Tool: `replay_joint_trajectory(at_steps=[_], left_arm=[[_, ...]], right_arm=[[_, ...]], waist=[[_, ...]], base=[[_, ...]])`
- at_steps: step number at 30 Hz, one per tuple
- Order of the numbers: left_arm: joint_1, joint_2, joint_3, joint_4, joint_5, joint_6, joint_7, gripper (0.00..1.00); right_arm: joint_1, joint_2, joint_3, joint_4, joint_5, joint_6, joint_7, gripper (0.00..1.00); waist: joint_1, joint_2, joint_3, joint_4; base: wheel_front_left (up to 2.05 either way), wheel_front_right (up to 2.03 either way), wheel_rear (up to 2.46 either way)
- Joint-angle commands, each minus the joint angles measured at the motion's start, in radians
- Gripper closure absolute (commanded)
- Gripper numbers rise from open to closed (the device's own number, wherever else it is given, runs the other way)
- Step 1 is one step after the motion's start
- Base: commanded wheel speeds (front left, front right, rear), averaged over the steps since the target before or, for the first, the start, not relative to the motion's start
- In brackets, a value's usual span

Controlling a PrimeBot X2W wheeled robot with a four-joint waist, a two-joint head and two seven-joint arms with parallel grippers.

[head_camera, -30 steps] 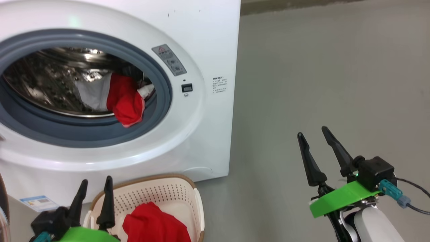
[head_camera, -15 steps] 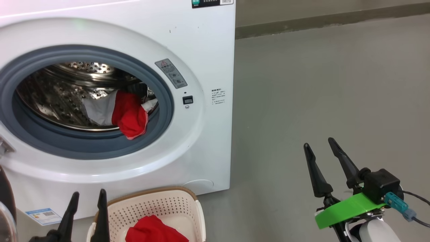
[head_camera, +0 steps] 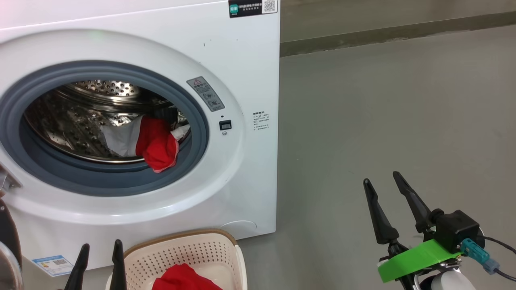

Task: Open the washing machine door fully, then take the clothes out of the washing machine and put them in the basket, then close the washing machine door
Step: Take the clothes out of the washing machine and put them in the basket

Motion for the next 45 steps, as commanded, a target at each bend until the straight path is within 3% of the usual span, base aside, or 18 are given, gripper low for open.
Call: replay_joint_trajectory(at_steps=[1,30,45], left_arm=[[-0.011,0.007,0.035,-0.031,0.012,0.007,-0.009,0.00],[-0.028,-0.001,0.047,-0.001,-0.008,0.009,-0.009,0.00],[-0.234,0.014,0.038,0.142,-0.032,-0.004,-0.009,0.00]], right_arm=[[-0.006,0.001,0.026,-0.028,-0.008,0.007,-0.006,0.00],[-0.002,0.000,0.029,-0.022,-0.016,0.007,-0.006,0.00],[-0.035,-0.012,0.020,-0.029,-0.023,0.007,-0.006,0.00]], waist=[[0.0000,0.0000,0.001,-0.001],[0.0000,0.0000,0.014,0.008],[0.0000,0.0000,0.125,0.038]], base=[[0.00,0.00,0.00],[0.00,0.00,0.00],[0.00,0.00,0.00]])
